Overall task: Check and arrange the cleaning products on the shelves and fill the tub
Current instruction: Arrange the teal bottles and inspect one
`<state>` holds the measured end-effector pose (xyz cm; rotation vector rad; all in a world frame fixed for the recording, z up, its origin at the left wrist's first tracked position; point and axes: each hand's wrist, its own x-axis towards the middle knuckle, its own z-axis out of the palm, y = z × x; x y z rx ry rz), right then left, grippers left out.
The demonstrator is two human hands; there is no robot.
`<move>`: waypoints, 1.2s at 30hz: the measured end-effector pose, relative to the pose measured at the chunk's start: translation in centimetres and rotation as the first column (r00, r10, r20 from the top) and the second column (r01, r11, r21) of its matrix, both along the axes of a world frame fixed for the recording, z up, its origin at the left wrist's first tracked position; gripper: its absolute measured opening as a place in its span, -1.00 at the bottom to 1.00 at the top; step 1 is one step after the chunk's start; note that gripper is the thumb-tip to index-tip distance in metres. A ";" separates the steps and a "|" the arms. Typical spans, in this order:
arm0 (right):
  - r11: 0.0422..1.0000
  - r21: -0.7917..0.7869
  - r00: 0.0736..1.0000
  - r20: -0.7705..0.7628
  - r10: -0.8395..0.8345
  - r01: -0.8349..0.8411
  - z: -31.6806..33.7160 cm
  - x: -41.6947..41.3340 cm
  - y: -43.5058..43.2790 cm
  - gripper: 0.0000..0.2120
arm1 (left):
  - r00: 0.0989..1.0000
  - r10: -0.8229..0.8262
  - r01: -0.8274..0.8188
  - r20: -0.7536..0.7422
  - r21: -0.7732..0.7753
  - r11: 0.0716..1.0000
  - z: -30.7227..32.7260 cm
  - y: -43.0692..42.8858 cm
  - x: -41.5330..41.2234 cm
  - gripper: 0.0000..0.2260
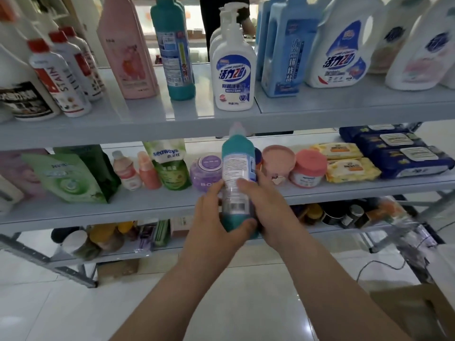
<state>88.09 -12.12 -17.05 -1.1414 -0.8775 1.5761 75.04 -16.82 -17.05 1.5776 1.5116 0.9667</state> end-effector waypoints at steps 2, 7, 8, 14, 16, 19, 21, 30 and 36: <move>0.999 -0.022 1.000 -0.007 -0.029 0.029 -0.5 0.1 -0.2 -0.35 | 0.999 -0.029 0.032 -0.030 0.118 0.992 -0.6 -0.5 0.2 -0.30; 0.999 0.022 0.945 -0.325 -0.017 0.025 -0.6 0.7 -1.5 -0.38 | 0.743 0.066 0.191 0.666 -0.306 0.933 -1.0 -0.7 -0.7 -0.58; 0.998 0.056 0.945 -0.328 -0.013 0.033 -1.0 0.6 -1.6 -0.33 | 0.715 0.047 0.294 0.698 -0.361 0.885 -1.0 -0.7 -0.9 -0.58; 0.948 0.313 0.985 -0.141 0.101 -0.052 -0.5 -0.3 -1.3 -0.39 | 0.817 -0.032 0.203 0.576 -0.234 0.951 -1.8 -0.2 -2.9 -0.50; 0.933 0.343 0.991 -0.037 0.127 -0.107 -0.2 -0.4 -1.0 -0.37 | 0.955 0.016 0.014 0.296 -0.099 0.995 -1.9 0.3 -3.6 -0.45; 0.926 0.301 0.972 0.130 0.195 -0.226 0.0 -1.2 -1.0 -0.20 | 0.985 0.096 -0.112 0.142 0.109 0.988 -3.0 1.1 -4.5 -0.34; 0.919 0.298 0.956 0.216 0.199 -0.259 0.0 -1.8 -1.1 -0.22 | 0.986 0.104 -0.128 0.127 0.206 0.970 -4.0 1.7 -5.1 -0.27; 0.848 0.446 0.896 0.437 0.072 -0.286 -0.3 -6.3 -0.5 -0.12 | 0.976 0.090 -0.150 0.199 0.313 0.938 -4.4 3.4 -8.5 -0.34; 0.871 0.488 0.986 0.107 -0.128 0.060 1.5 -10.9 0.6 -0.29 | 0.966 0.112 -0.160 0.231 0.199 0.967 -2.6 3.3 -11.0 -0.34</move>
